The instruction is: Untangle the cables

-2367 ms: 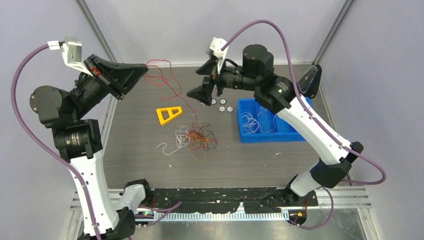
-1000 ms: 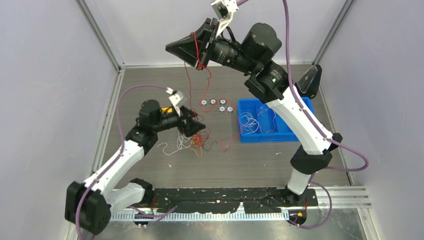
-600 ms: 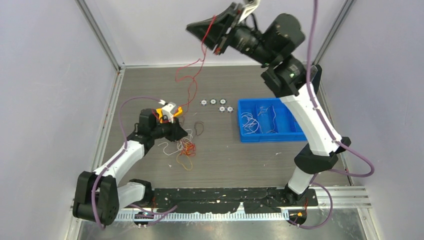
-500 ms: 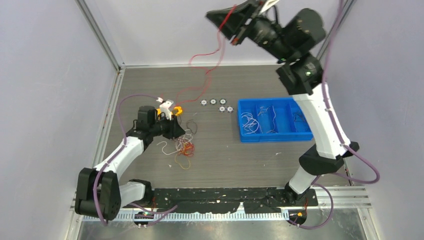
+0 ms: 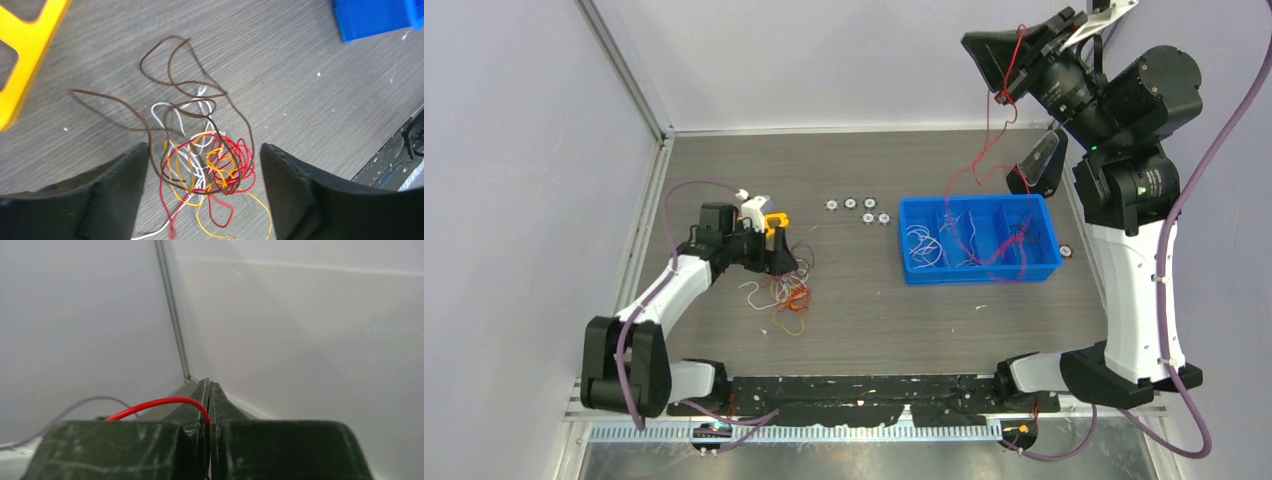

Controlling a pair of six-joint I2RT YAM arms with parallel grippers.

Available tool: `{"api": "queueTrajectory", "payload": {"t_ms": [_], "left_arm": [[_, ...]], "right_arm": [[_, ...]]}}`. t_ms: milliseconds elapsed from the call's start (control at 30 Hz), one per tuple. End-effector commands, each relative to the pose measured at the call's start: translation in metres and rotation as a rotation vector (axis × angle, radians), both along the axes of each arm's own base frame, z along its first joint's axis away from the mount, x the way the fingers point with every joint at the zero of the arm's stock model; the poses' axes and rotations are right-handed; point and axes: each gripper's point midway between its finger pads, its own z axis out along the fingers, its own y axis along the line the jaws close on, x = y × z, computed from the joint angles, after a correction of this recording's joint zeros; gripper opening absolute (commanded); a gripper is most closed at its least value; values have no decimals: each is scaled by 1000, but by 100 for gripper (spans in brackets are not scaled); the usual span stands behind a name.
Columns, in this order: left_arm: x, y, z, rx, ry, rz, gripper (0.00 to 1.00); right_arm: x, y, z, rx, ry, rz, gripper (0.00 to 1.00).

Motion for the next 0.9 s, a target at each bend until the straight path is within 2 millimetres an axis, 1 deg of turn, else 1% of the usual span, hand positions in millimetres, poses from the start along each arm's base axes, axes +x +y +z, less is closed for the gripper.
{"api": "queueTrajectory", "payload": {"t_ms": [0, 33, 67, 100, 133, 167, 200, 233, 267, 300, 367, 400, 467, 500, 567, 600, 667, 733, 767, 800, 867], "left_arm": [[7, -9, 67, -57, -196, -63, 92], [6, -9, 73, -53, -215, -72, 98], [3, -9, 79, -50, -232, -83, 99], [1, -9, 84, -46, -246, -91, 99], [-1, -8, 89, -45, -255, -93, 99], [-2, -7, 94, -31, -281, -109, 100], [-4, -7, 99, -28, -294, -120, 99], [-5, -7, 107, -26, -320, -128, 100], [-6, -9, 118, -35, -350, -143, 99], [-8, -13, 134, -60, -391, -170, 100], [-11, -31, 181, -163, -510, -230, 100], [-12, -42, 209, -232, -561, -240, 100], [-14, -70, 254, -298, -677, -294, 99], [-19, -94, 278, -320, -722, -357, 99], [-19, -130, 306, -359, -753, -429, 100], [-18, -150, 318, -387, -761, -459, 100], [-14, -188, 335, -429, -770, -501, 100], [-11, -226, 346, -458, -796, -547, 100], [-4, -250, 345, -466, -802, -565, 100], [-9, -272, 356, -499, -828, -596, 100], [-13, -309, 365, -551, -841, -643, 100]], "right_arm": [[20, -40, -60, -138, 123, -137, 5], [20, -46, -72, -159, 142, -151, 5], [23, -58, -81, -169, 169, -183, 5], [23, -62, -94, -191, 188, -190, 5], [26, -72, -102, -200, 210, -218, 5], [27, -80, -116, -217, 232, -243, 5], [27, -83, -124, -226, 247, -249, 5], [29, -93, -137, -236, 270, -278, 5], [30, -96, -142, -240, 281, -285, 5], [31, -99, -151, -243, 299, -287, 5], [31, -96, -158, -241, 325, -255, 5], [31, -93, -160, -233, 335, -235, 5], [29, -83, -159, -210, 348, -170, 5], [27, -78, -157, -206, 341, -136, 5], [27, -73, -156, -185, 352, -101, 5], [28, -71, -156, -176, 360, -84, 5], [27, -68, -153, -164, 361, -63, 6], [24, -66, -147, -155, 352, -50, 5], [22, -65, -144, -152, 342, -47, 5], [19, -64, -139, -151, 331, -41, 5], [15, -63, -132, -138, 321, -34, 5]]}}
